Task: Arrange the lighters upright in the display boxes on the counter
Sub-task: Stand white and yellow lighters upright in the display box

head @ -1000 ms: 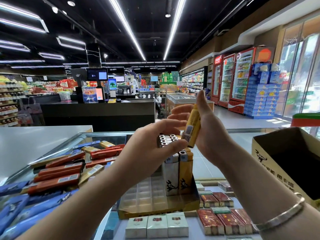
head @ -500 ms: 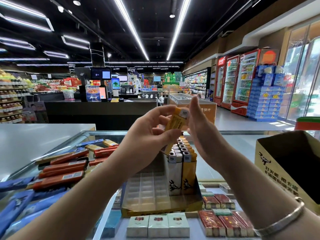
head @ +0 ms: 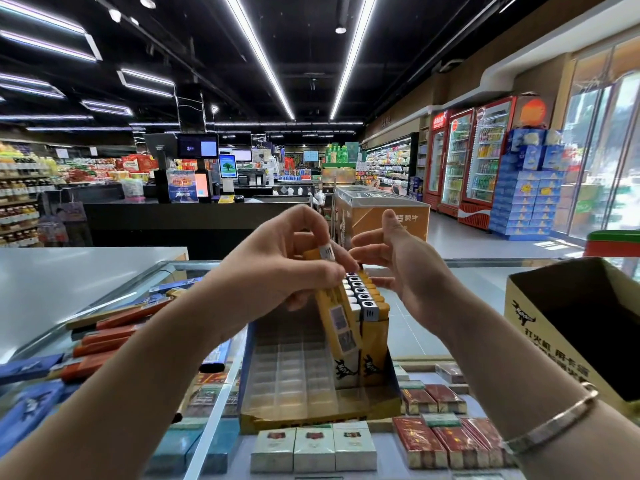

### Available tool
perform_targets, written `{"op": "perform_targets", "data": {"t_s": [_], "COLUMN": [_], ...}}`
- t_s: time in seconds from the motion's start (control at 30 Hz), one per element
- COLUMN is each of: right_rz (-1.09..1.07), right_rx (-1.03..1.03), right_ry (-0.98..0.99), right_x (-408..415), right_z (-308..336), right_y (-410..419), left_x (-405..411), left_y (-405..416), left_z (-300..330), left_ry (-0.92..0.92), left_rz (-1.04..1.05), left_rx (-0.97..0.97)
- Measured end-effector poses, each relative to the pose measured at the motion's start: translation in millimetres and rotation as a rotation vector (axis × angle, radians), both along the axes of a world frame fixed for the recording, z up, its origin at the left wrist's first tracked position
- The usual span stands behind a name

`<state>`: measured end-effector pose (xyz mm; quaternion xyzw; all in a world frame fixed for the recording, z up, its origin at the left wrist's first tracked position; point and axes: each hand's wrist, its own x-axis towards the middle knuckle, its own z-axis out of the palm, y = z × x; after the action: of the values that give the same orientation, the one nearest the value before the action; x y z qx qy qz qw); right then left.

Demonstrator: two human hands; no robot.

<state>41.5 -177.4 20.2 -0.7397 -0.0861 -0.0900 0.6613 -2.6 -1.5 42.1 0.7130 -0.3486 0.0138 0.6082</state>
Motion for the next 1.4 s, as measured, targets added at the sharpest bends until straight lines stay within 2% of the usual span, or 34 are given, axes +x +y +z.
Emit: {"op": "perform_targets", "data": {"t_s": [0.2,0.3,0.5,0.7,0.77,0.9,1.03,1.2,1.4], "right_rz": [-0.002,-0.006,-0.003,-0.002,0.001,0.004,-0.002,-0.004,0.011], "right_rx": [-0.031,-0.030,-0.064,-0.104,-0.103,-0.111,-0.109,-0.122,-0.116], "right_ry": [-0.012,-0.012,-0.029,-0.040,-0.044,-0.040,-0.036,-0.035,-0.042], "right_x": [-0.8,-0.7,-0.5,0.6,0.1,-0.7,-0.9,-0.3,-0.7], "right_z": [0.9,1.4,1.5,0.1,0.1,1.2,1.2,0.9,0.2], "right_y": [0.0,-0.1,0.2,0.1,-0.1,1.0,1.4,2.0,2.0], "left_x": [-3.0,-1.6,-2.1,-16.1,-19.3,-24.1,-25.1,-21.8,-23.5], "left_y": [-2.8,-0.8,-7.9,-25.0,-30.6,-35.0,-38.8,-36.3,-32.5], "left_z": [0.2,1.0,-5.5,-13.0,-16.0,-16.8,-19.9,-18.2,-21.2], "left_ry": [0.115,0.137,-0.159,-0.618,-0.702,-0.816,-0.784,-0.765,-0.949], "left_rz": [-0.164,-0.199,0.069,0.212,0.258,0.319,0.339,0.336,0.405], "left_rx": [0.317,0.382,0.300,0.627,0.695,0.727,0.680,0.729,0.895]}}
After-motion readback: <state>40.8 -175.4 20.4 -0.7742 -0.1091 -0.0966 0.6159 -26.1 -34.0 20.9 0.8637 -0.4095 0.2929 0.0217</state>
